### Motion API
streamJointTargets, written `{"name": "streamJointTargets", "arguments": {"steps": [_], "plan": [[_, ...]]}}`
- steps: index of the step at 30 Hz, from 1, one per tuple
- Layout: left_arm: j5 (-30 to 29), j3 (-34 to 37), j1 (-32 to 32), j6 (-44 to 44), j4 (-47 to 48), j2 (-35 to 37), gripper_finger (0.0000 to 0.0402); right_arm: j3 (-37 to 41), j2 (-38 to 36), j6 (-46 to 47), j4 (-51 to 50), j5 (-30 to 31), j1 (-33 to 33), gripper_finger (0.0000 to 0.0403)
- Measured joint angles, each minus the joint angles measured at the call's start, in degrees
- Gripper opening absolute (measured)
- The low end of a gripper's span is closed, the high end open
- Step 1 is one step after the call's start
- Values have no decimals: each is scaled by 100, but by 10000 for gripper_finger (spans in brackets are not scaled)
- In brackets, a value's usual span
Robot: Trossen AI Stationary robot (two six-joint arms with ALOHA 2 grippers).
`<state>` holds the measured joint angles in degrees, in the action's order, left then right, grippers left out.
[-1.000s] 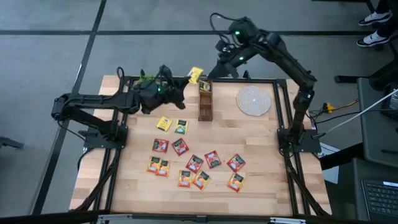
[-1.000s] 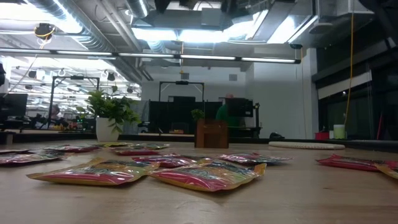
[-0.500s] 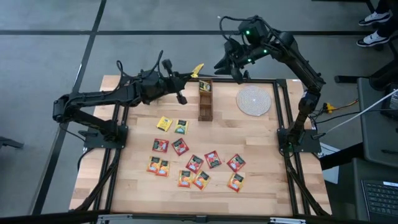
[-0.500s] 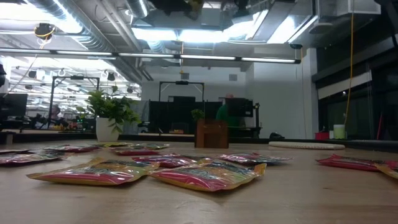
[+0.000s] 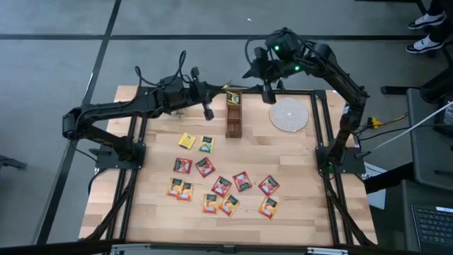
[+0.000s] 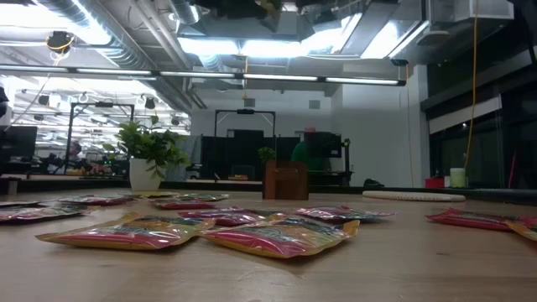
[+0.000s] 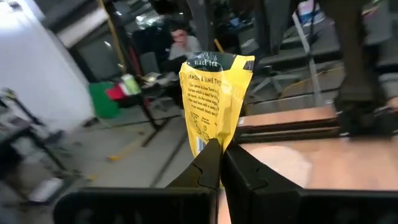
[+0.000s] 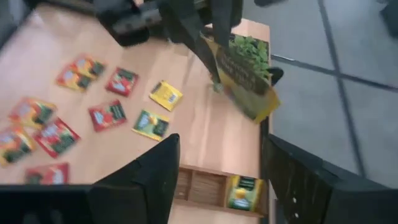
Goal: Pick & Place Tea
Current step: Put the yellow tea bag into the left section of the wooden organizer
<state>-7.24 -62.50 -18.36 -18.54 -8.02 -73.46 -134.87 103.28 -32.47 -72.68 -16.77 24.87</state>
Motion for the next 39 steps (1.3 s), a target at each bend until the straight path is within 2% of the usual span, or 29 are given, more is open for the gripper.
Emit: {"name": "streamJointTargets", "arguments": {"steps": [5, 8, 11, 17, 22, 32, 35, 39], "plan": [[891, -2, -232, 954, -116, -223, 3, 0, 0, -714, -18, 1069, -431, 229], [989, -2, -255, 1109, -103, -363, 3, 0, 0, -1002, -10, 1675, -636, 229], [993, -2, -240, 1035, -127, -452, 3, 0, 0, -1020, -1, 1995, -734, 229], [951, -2, -161, 1038, -133, -635, 3, -1, 32, -993, 4, 1974, -788, 229], [935, -2, -102, 1039, -229, -739, 3, 49, 74, -988, 8, 1655, -855, 229], [826, -2, -108, 1040, -263, -740, 3, 70, 360, -986, -149, 1612, -906, 227], [828, -2, -67, 1040, -257, -740, 3, 72, 378, -992, -155, 1615, -906, 208], [830, -2, -41, 1051, -255, -740, 3, 70, 367, -990, -154, 1617, -906, 164]]}}
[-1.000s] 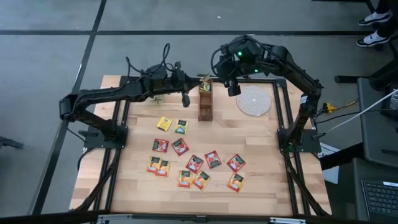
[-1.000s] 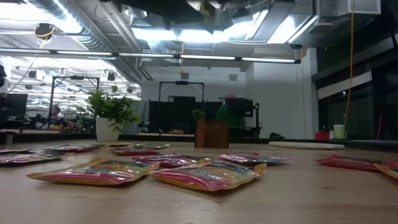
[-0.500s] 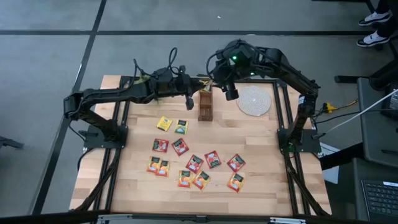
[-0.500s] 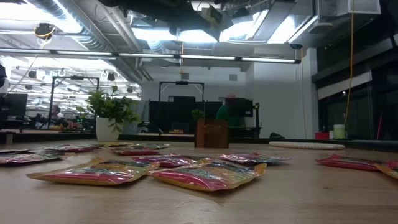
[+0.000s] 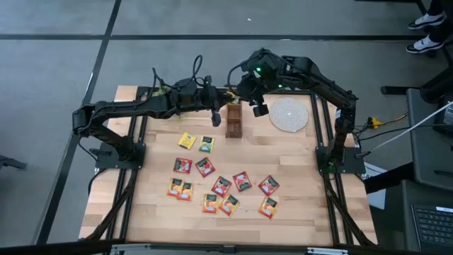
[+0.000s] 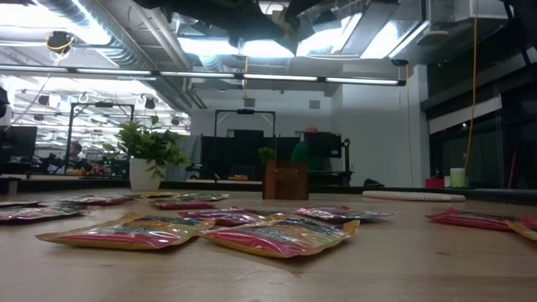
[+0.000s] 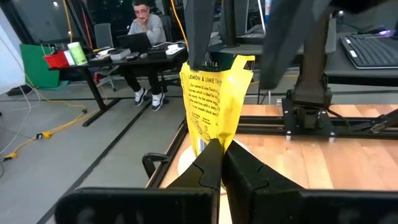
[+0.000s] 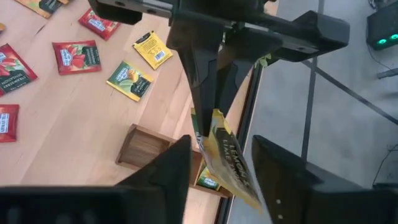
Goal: Pick & Place Tea
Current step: Put the yellow tea bag into the left section of the wooden organizer
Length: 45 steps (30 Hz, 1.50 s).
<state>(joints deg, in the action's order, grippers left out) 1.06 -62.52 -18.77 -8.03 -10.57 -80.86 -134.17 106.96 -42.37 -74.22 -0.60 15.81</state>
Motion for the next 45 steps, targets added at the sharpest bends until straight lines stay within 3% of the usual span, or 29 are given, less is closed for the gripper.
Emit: {"name": "streamJointTargets", "arguments": {"steps": [11, 18, 28, 33, 45], "plan": [[160, 8, 38, 144, 15, 1, 4, 33, 97, 2, -129, 286, 0, 9], [164, 11, 28, 140, 24, 16, 25, 31, 140, 3, -183, 387, 39, 5], [314, 4, -349, 484, 66, 37, 164, 37, 153, -50, -220, 417, 278, 2], [334, 4, -542, 766, 298, 41, 213, 37, 153, -618, -346, 412, 410, 2], [375, -2, -836, 1161, 560, 167, 223, 37, 506, -2377, -506, 348, 781, 1]]}}
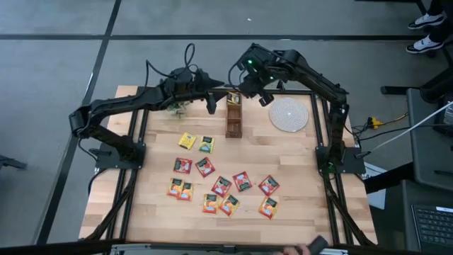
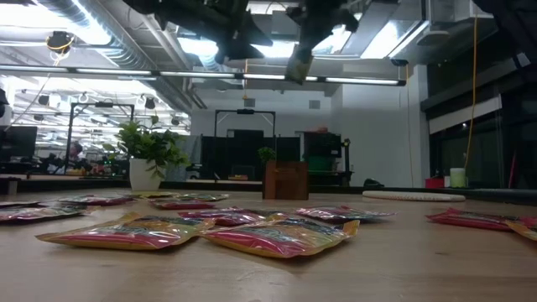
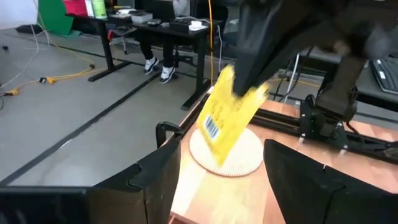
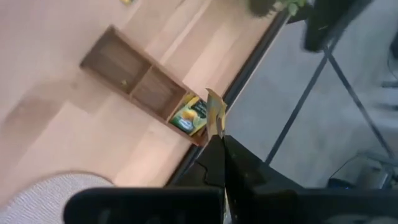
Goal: Pick & Place Tea
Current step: Put the yellow tea bag into the left section of the wooden organizer
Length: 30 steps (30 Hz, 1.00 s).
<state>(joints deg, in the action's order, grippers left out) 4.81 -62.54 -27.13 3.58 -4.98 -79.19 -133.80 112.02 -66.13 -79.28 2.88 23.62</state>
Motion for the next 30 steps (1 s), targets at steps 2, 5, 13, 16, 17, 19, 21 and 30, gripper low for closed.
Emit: {"name": "streamJointTargets", "arguments": {"steps": [2, 5, 13, 16, 17, 19, 21, 30], "plan": [[-1, 0, -3, 25, 30, 22, 220, 0, 95, -216, 16, 3, 65, 1], [-6, 0, -34, 23, 193, 59, 217, 0, 251, -632, 15, 36, 171, 1], [1, 0, -88, 21, 904, 339, 210, 2, 695, -1410, 36, 52, 426, 1], [19, 0, -114, 21, 1121, 516, 210, 2, 819, -1516, 104, 22, 518, 1], [48, 0, -116, 13, 1160, 588, 210, 2, 855, -1535, 135, 8, 545, 1], [107, 0, -116, -108, 1247, 757, 206, 2, 899, -1561, 218, 7, 603, 1], [114, 0, -116, -294, 1343, 940, 197, 2, 929, -1583, 267, -53, 657, 0], [-73, 1, -116, -442, 1380, 1421, 89, 2, 1117, -1560, 498, -624, 962, 0]]}}
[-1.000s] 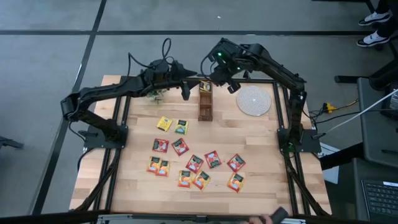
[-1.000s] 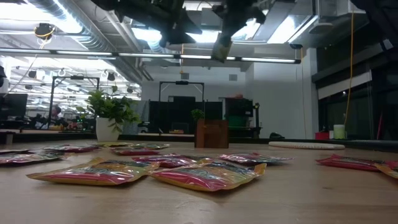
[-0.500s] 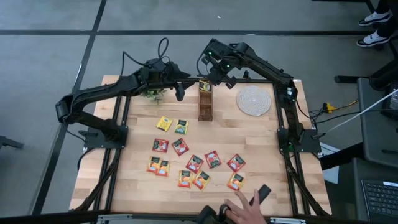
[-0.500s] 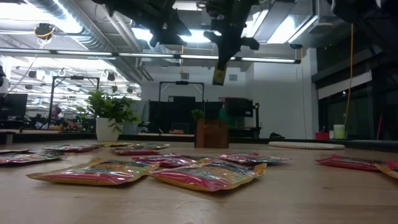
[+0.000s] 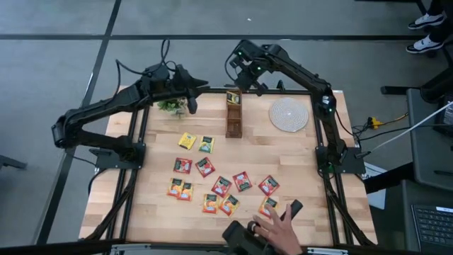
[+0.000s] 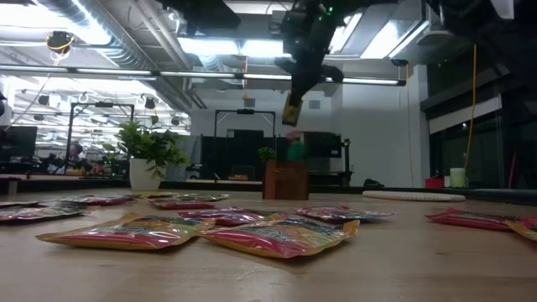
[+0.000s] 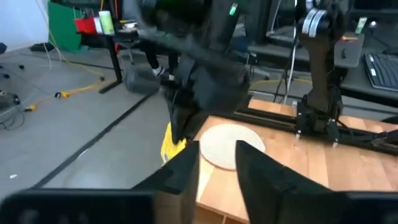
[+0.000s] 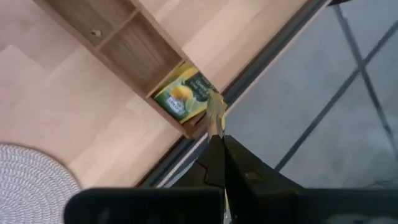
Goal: Pick & Place Tea
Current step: Put the yellow tea bag into the left section of the wooden organizer
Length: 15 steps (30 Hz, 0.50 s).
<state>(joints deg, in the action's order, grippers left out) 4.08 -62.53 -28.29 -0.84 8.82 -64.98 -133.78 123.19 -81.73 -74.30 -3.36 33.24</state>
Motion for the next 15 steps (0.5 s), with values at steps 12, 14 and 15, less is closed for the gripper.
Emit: {"name": "streamJointTargets", "arguments": {"steps": [12, 14, 15], "plan": [[-1, 1, 0, 132, 46, 56, 46, 0, 607, -580, 100, 325, 165, 0], [-1, 1, 0, 68, 44, 56, 49, 0, 673, -579, 98, 271, 161, 0], [-1, 1, 0, 47, 46, 56, 49, 0, 713, -579, 98, 228, 159, 0]]}}
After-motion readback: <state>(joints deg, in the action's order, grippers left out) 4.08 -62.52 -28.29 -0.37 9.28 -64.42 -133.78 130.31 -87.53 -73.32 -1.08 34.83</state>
